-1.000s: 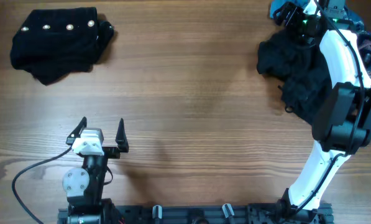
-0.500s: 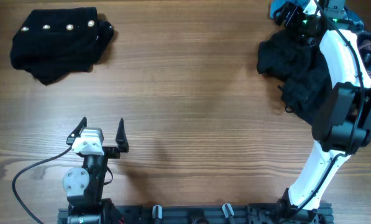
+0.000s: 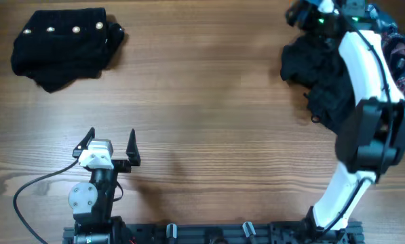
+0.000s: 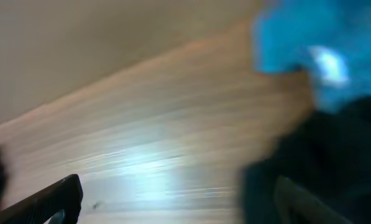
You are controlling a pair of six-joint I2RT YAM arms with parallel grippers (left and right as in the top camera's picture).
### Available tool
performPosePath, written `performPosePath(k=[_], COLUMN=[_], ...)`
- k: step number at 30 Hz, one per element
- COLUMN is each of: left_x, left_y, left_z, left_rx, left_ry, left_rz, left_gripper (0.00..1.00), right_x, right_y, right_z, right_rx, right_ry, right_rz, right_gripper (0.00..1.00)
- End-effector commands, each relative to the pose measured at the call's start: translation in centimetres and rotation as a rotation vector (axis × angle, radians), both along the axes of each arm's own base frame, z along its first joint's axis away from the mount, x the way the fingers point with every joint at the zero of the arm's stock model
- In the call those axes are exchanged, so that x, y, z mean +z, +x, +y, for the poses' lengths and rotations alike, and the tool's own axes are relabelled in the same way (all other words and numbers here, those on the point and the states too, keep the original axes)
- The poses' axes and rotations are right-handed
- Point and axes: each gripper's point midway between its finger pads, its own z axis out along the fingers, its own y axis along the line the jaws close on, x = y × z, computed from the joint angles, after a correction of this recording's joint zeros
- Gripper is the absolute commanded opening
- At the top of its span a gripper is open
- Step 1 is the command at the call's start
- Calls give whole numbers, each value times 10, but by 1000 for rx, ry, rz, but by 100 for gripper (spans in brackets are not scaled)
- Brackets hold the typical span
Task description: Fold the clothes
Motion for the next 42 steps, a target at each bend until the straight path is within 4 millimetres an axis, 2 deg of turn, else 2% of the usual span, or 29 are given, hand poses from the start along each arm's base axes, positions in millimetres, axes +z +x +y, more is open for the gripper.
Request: performPosePath(k=[1,3,5,8,10,13,15,16,17,18,20,29,34,42], left_x=[-4,-4,-4,-4,-4,-4,-4,-4,-4,-4,-4,-4,-4,-4], left_y=[0,0,0,0,0,0,0,0,0,0,0,0,0,0], left_z=[4,4,4,4,4,4,4,4,4,4,4,4,4,4], left_rx=[19,19,19,19,19,19,19,19,19,19,19,19,19,19], left_ry=[-14,-14,-14,-14,-14,-14,-14,-14,-14,-14,-14,-14,-14,-14], left_rz=[11,11,11,11,11,11,11,11,11,11,11,11,11,11], left_gripper=[100,100,100,100,100,100,100,100,100,100,100,100,100,100], right_x=[132,165,205,231,238,233,231,229,227,220,207,147,109,58], right_y=[-37,-54,-78,-102,-118,-138,-149,-157,-163,-182,-205,-289,-313,-323], right_z=[66,83,86,83,79,64,54,55,58,66,68,30,11,7], right_rx=[117,153,163,157,151,105,115,170,224,347,417,257,146,116], right_ry=[9,-2,-87,-83,-81,-108,-154,-195,-233,-326,-406,-519,-507,-476], right_rz=[-252,-323,-424,-472,-485,-501,-582,-647,-703,-826,-933,-1067,-1065,-1046], right_gripper=[100,100,100,100,100,100,100,100,100,100,100,100,100,100])
